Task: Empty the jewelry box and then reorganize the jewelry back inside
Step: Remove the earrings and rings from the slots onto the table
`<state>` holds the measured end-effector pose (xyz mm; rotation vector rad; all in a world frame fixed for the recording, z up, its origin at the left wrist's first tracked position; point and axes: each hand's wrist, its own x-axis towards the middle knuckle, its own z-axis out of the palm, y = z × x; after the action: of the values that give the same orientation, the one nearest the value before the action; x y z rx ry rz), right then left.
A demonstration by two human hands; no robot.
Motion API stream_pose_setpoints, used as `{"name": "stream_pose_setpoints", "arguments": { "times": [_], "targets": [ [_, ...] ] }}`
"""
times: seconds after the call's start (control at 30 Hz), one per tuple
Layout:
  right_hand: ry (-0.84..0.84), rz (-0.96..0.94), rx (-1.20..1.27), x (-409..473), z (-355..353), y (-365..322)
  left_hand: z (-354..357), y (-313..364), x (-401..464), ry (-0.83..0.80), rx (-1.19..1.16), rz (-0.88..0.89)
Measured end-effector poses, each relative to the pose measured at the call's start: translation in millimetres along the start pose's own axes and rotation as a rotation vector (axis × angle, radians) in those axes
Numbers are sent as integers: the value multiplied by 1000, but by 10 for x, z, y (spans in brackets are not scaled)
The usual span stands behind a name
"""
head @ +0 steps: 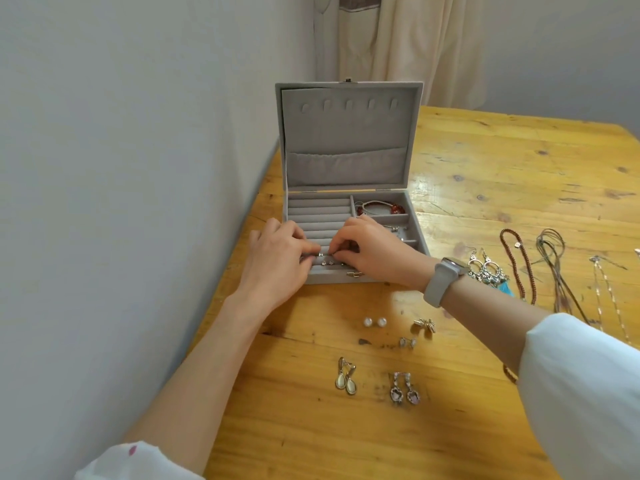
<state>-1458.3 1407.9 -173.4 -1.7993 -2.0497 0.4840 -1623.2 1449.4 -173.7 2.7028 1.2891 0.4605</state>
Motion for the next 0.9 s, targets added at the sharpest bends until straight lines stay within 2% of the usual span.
{"name": "stream_pose_setpoints", "arguments": {
  "times": [0.17, 0.3, 0.5, 0.63, 0.73, 0.9],
  "targets": [
    [-80, 19, 22, 77, -54, 2, 2, 34, 10, 6, -50, -7],
    [-118, 40, 87, 87, -118, -11, -15, 83, 118, -93, -34, -84],
    [65, 104, 271, -71, -219, 75, -55, 115, 239, -225, -92, -155],
    [168, 135, 336, -369, -293, 84, -119, 221, 88, -89, -202, -148],
    [190, 160, 362, -687, -307, 76, -183, 412, -151, -33, -338, -112],
    [168, 205, 337, -1327, -224, 99, -106, 844, -651, -174, -488, 16]
  ]
}}
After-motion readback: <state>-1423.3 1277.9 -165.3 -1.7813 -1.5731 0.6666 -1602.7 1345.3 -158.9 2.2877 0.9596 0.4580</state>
